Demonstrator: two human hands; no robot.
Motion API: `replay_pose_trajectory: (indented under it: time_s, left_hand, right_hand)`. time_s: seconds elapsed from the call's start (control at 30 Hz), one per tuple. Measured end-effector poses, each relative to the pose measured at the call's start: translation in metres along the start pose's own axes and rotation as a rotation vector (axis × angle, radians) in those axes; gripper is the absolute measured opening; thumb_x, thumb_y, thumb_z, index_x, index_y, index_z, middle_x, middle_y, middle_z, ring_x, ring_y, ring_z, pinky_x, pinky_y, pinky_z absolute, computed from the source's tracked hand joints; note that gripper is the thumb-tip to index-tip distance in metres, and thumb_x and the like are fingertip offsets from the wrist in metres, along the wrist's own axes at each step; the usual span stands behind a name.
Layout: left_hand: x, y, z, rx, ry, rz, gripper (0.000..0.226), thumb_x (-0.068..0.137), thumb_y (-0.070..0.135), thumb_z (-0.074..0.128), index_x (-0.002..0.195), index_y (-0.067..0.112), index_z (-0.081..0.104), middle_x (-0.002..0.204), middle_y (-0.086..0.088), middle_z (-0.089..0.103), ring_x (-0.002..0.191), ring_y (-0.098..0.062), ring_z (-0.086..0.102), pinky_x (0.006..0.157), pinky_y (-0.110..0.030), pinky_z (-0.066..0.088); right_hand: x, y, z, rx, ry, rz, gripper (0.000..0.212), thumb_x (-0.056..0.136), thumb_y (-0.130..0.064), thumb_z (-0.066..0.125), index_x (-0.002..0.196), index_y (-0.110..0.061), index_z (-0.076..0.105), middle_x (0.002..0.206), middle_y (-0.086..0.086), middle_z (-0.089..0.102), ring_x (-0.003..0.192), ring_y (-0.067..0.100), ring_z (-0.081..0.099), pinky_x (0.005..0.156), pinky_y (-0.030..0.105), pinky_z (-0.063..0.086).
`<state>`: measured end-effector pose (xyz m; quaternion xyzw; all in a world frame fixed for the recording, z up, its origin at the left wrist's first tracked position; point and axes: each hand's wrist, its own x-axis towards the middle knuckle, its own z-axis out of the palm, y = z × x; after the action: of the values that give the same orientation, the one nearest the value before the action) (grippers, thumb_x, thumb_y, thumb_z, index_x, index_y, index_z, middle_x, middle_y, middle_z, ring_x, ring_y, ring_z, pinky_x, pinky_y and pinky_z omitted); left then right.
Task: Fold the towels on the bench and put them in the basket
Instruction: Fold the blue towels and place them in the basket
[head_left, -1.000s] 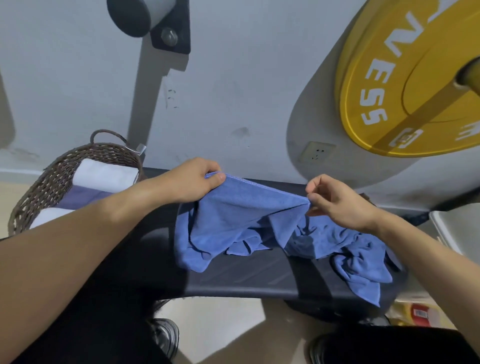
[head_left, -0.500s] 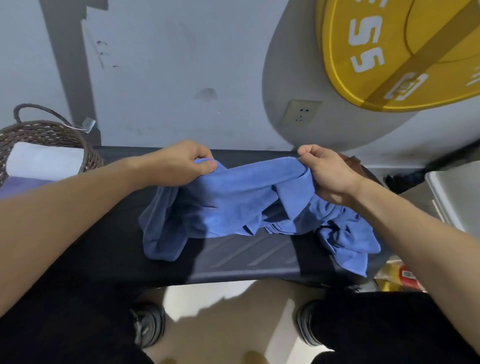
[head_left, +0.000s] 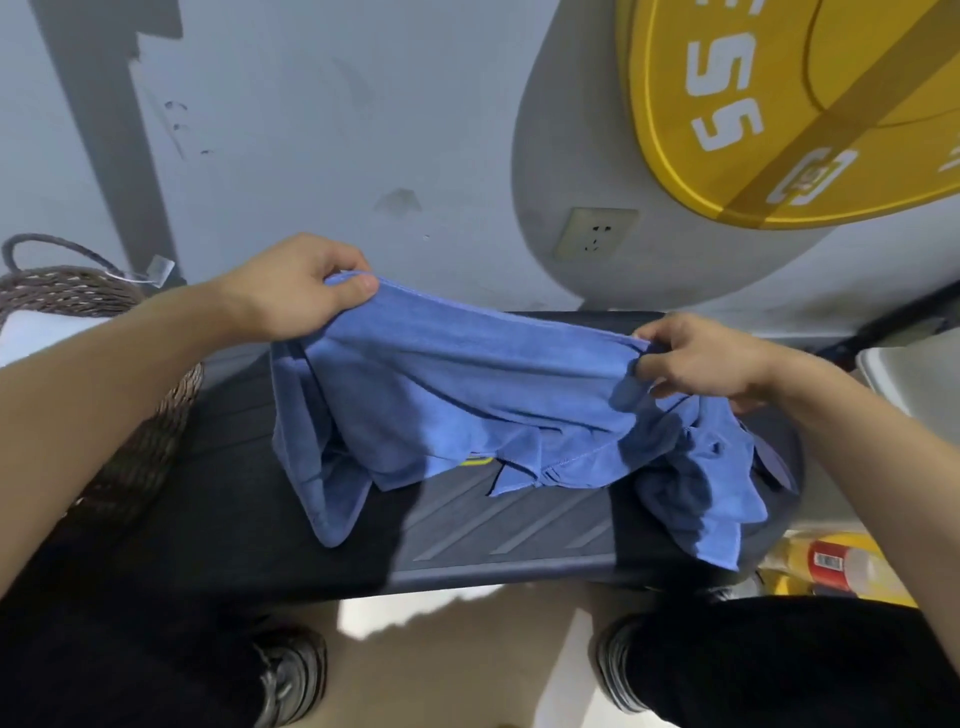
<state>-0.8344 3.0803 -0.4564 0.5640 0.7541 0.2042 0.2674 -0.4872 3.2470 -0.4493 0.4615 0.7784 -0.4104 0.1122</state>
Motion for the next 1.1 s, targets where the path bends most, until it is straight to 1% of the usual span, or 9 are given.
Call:
replay_pose_trajectory:
  time_s: [0.1, 0.37, 0.5, 0.6, 0.67, 0.77, 0.87, 1.0, 1.1]
  left_hand:
    - [-0.002, -0.004, -0.007, 0.03, 0.04, -0.015, 0.021, 0.099, 0.027, 0.054, 0.084, 0.018, 0.066, 0.078, 0.004, 0.068, 0.069, -0.006, 0.058, 0.064, -0.017, 0.043]
    - [-0.011, -0.005, -0.027, 0.091, 0.298, -0.031, 0.022, 0.099, 0.033, 0.051, 0.088, 0.019, 0.064, 0.076, 0.001, 0.064, 0.076, -0.025, 0.057, 0.067, -0.033, 0.038]
    - [-0.019, -0.011, -0.023, 0.195, 0.013, -0.121, 0.014, 0.092, 0.033, 0.063, 0.102, 0.024, 0.06, 0.103, -0.008, 0.069, 0.091, -0.029, 0.063, 0.077, -0.033, 0.043]
    - [-0.037, 0.003, 0.014, 0.104, -0.138, -0.037, 0.101, 0.073, 0.044, 0.08, 0.152, 0.02, 0.021, 0.15, -0.007, 0.039, 0.131, -0.015, 0.046, 0.101, -0.024, 0.037]
    - [-0.048, 0.025, 0.045, -0.12, -0.18, 0.14, 0.116, 0.065, 0.053, 0.083, 0.155, 0.026, 0.014, 0.153, 0.006, 0.035, 0.137, 0.002, 0.035, 0.106, -0.019, 0.037]
    - [-0.053, 0.036, 0.072, -0.138, -0.246, 0.202, 0.068, 0.073, 0.048, 0.082, 0.131, 0.034, 0.05, 0.111, 0.016, 0.068, 0.103, 0.006, 0.062, 0.085, -0.014, 0.048]
    - [-0.052, 0.03, 0.067, -0.01, -0.334, 0.162, 0.029, 0.082, 0.051, 0.069, 0.084, 0.022, 0.068, 0.072, 0.002, 0.069, 0.066, -0.009, 0.061, 0.062, -0.026, 0.048]
    - [-0.048, 0.026, 0.05, -0.182, -0.28, 0.19, 0.015, 0.089, 0.033, 0.07, 0.083, 0.02, 0.073, 0.074, 0.004, 0.071, 0.069, -0.005, 0.063, 0.067, -0.028, 0.052]
    - [-0.044, 0.025, 0.037, -0.227, -0.208, 0.232, 0.007, 0.092, 0.02, 0.068, 0.09, 0.02, 0.074, 0.085, 0.012, 0.071, 0.083, -0.004, 0.066, 0.076, -0.023, 0.051]
  right_hand:
    - [0.0, 0.004, -0.004, 0.412, 0.068, -0.021, 0.013, 0.1, -0.009, 0.055, 0.094, -0.005, 0.066, 0.081, 0.018, 0.071, 0.069, 0.02, 0.07, 0.053, 0.023, 0.055]
    - [-0.001, -0.023, -0.007, 0.828, 0.41, -0.289, 0.028, 0.102, -0.028, 0.051, 0.102, -0.009, 0.071, 0.101, 0.014, 0.074, 0.093, 0.03, 0.07, 0.079, 0.04, 0.057]
    - [-0.006, -0.048, 0.015, 0.763, 0.45, -0.461, 0.033, 0.103, -0.027, 0.051, 0.095, 0.003, 0.063, 0.082, 0.013, 0.063, 0.076, 0.021, 0.058, 0.068, 0.034, 0.047]
    - [-0.014, -0.068, 0.058, 0.398, 0.308, -0.556, 0.032, 0.102, -0.017, 0.052, 0.078, 0.004, 0.054, 0.069, 0.004, 0.041, 0.066, 0.009, 0.038, 0.061, 0.024, 0.033]
    - [-0.022, -0.079, 0.09, 0.334, 0.175, -0.599, 0.029, 0.102, -0.011, 0.052, 0.073, -0.015, 0.055, 0.066, -0.012, 0.041, 0.063, -0.002, 0.035, 0.06, 0.018, 0.031]
    - [-0.027, -0.085, 0.128, 0.347, 0.037, -0.568, 0.029, 0.102, -0.016, 0.053, 0.074, -0.012, 0.06, 0.061, 0.0, 0.051, 0.063, 0.003, 0.043, 0.061, 0.028, 0.037]
    - [-0.025, -0.082, 0.141, 0.544, 0.037, -0.459, 0.012, 0.091, -0.022, 0.07, 0.091, -0.012, 0.064, 0.069, 0.001, 0.06, 0.067, 0.007, 0.052, 0.066, 0.028, 0.046]
    - [-0.013, -0.064, 0.148, 0.283, -0.1, -0.355, 0.037, 0.078, -0.027, 0.082, 0.107, -0.018, 0.061, 0.098, -0.004, 0.067, 0.086, 0.007, 0.063, 0.082, 0.027, 0.055]
    - [-0.001, -0.055, 0.152, 0.184, -0.181, -0.288, 0.025, 0.094, -0.02, 0.066, 0.097, 0.004, 0.059, 0.083, 0.017, 0.063, 0.073, 0.02, 0.055, 0.08, 0.042, 0.05]
